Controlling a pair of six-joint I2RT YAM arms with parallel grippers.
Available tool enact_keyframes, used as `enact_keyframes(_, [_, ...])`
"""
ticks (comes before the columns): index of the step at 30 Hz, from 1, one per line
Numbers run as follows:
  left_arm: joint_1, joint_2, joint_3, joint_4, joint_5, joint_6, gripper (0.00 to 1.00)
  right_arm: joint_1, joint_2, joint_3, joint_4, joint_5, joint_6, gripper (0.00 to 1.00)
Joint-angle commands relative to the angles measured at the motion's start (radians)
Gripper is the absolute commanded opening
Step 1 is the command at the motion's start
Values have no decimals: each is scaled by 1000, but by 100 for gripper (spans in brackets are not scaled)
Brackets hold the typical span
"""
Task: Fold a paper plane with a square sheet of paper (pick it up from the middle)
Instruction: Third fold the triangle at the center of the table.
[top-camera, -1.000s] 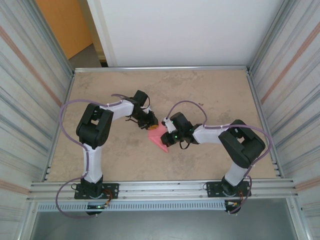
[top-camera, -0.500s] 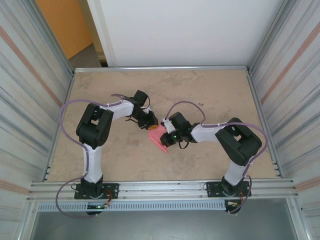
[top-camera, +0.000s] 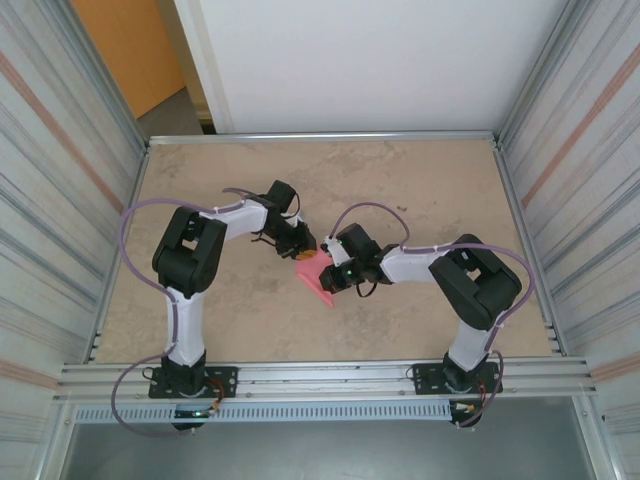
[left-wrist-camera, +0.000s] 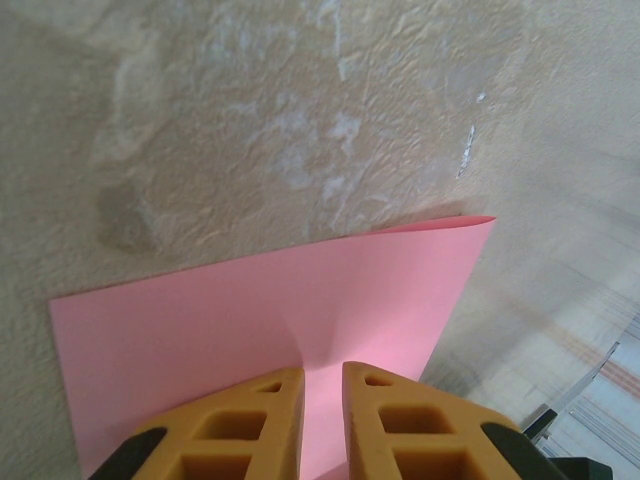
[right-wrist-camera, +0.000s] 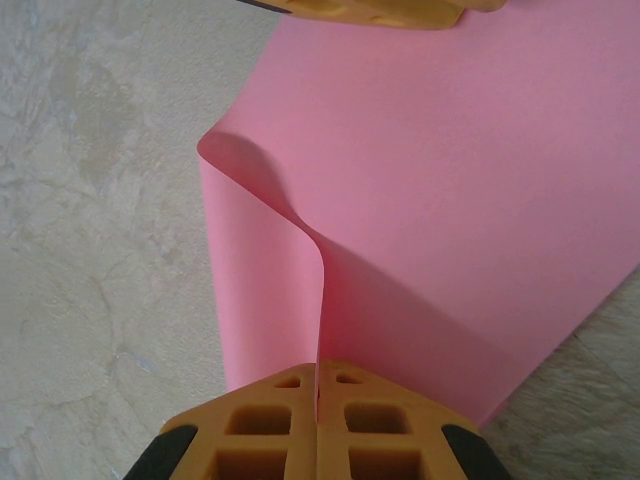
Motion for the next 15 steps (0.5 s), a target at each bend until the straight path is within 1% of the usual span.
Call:
enact_keyframes(1, [-11, 37, 4, -48, -12, 1, 19, -5, 16, 26, -32, 0, 24, 1])
enact_keyframes(15, [-12, 35, 13, -45, -6, -5, 19, 1, 31, 25, -59, 25, 37, 1])
